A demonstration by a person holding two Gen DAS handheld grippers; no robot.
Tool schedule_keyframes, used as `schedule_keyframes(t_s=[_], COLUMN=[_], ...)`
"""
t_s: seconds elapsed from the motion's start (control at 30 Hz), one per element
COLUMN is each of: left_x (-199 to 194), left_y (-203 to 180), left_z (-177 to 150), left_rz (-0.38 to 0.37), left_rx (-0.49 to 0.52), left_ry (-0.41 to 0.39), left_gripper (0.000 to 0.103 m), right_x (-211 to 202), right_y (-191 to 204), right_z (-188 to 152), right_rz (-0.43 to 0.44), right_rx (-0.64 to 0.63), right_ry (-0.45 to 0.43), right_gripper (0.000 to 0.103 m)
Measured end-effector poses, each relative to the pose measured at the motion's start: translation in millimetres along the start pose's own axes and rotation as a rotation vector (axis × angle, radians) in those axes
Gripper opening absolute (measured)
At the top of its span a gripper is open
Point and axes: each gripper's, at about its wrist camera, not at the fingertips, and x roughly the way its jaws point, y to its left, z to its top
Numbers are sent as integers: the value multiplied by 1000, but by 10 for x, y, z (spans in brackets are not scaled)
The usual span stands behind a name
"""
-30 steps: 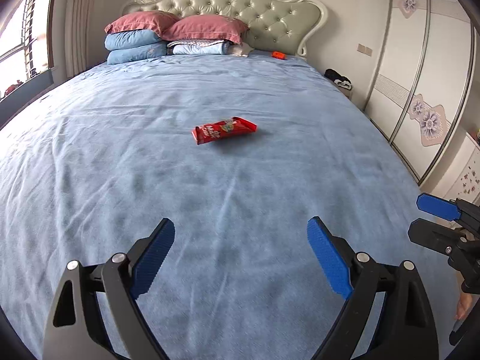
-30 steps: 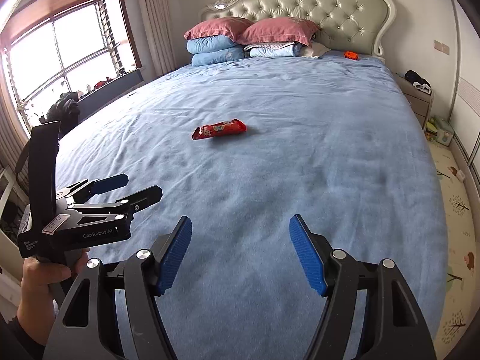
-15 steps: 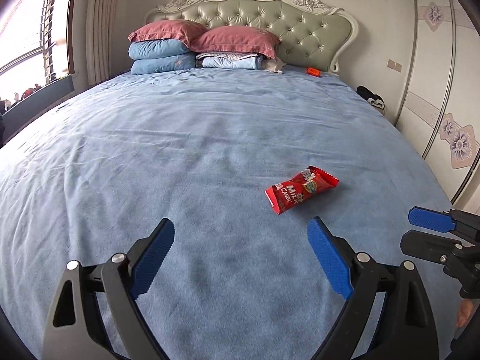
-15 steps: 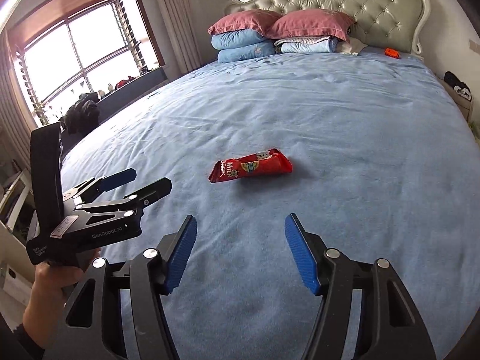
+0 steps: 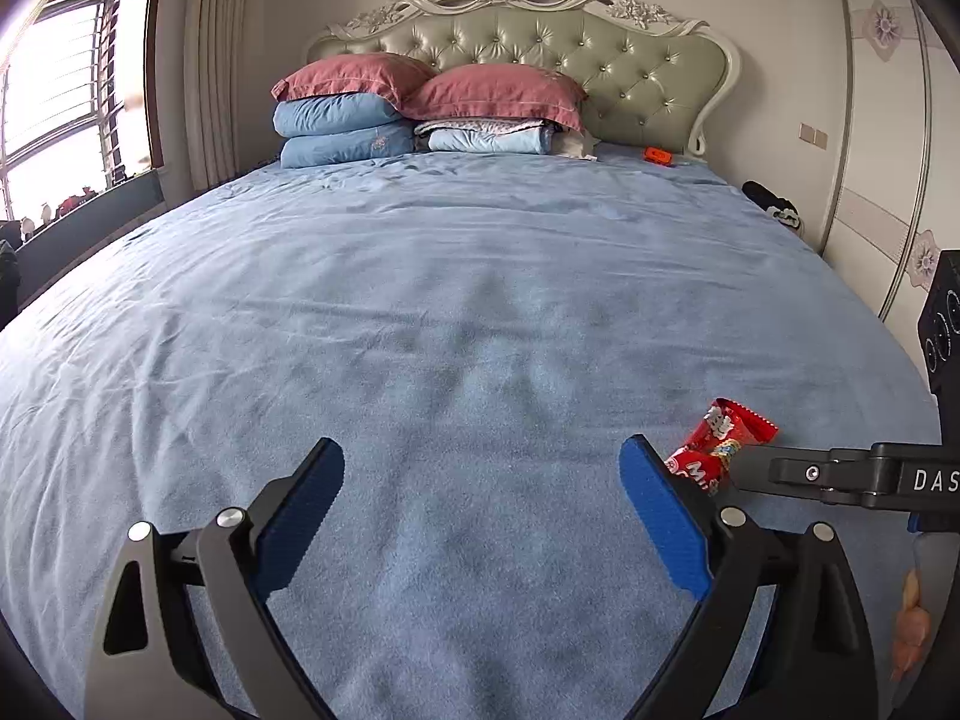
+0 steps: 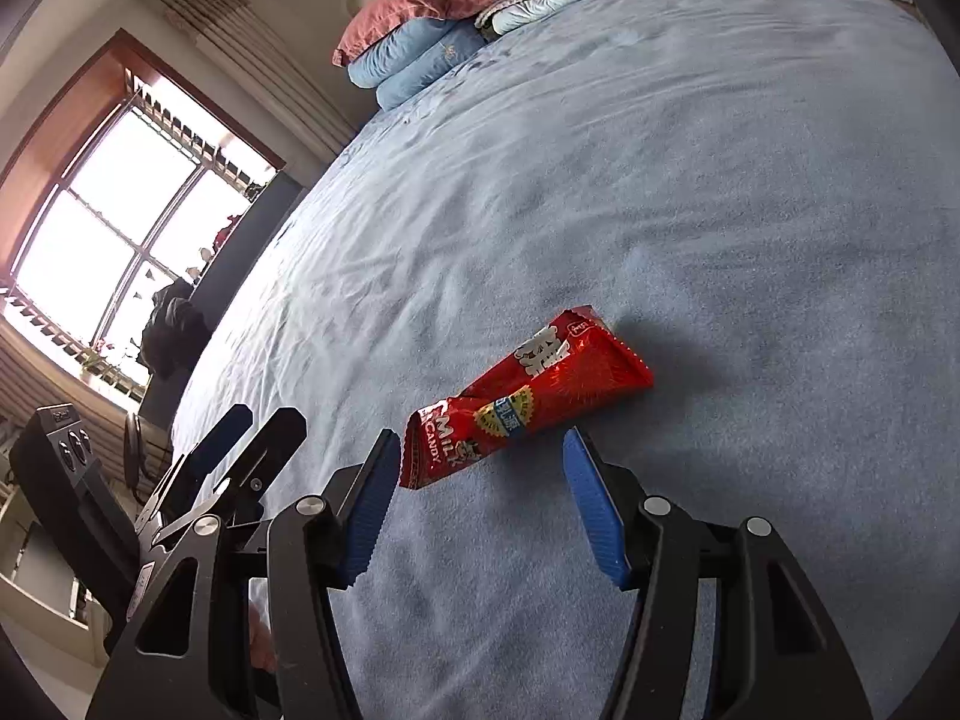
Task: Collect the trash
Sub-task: 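Lower the right tool onto the red candy bag and close its fingers, then carry the red candy bag with the right tool over the yellow bin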
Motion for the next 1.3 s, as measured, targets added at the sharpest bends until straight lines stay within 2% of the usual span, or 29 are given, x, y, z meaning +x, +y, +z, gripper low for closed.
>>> schedule_keyframes(t_s=[0.13, 0.23, 0.33, 0.4, 0.5, 0.63, 0.8, 1.0, 1.17, 1.3], left_x=[205, 354, 433, 436, 409, 354, 231, -5, -392, -791], left_y=[60, 88, 131, 173, 187, 62, -156, -494, -914, -1232], left_z=[43, 45, 17, -1, -16, -58, -153, -332, -527, -721], left_rz=[-25, -116, -211, -256, -311, -340, -364, -388, -412, -481], left_rx=[-14, -27, -45, -65, -69, -25, 6, 74, 150, 178], left_ry=[19, 60, 102, 108, 109, 117, 136, 171, 189, 196], left_gripper=[94, 94, 94, 94, 94, 94, 94, 94, 94, 94], right_x=[125, 241, 279, 283, 234, 76, -64, -440, -877, -1248], right_y=[-49, -53, 12, 24, -31, -55, -93, -292, -483, -600], right_z=[84, 114, 107, 54, -20, -95, -154, -422, -730, -1056], right_rz=[-43, -83, -120, -101, -53, -75, -124, -139, -141, -158], right_rx=[61, 61, -7, -50, -42, -91, -124, -77, -19, 9], right_ry=[-10, -14, -43, -56, -57, -69, -73, -89, -100, -100], right_gripper=[57, 56, 45, 36, 35, 35, 34, 34, 34, 34])
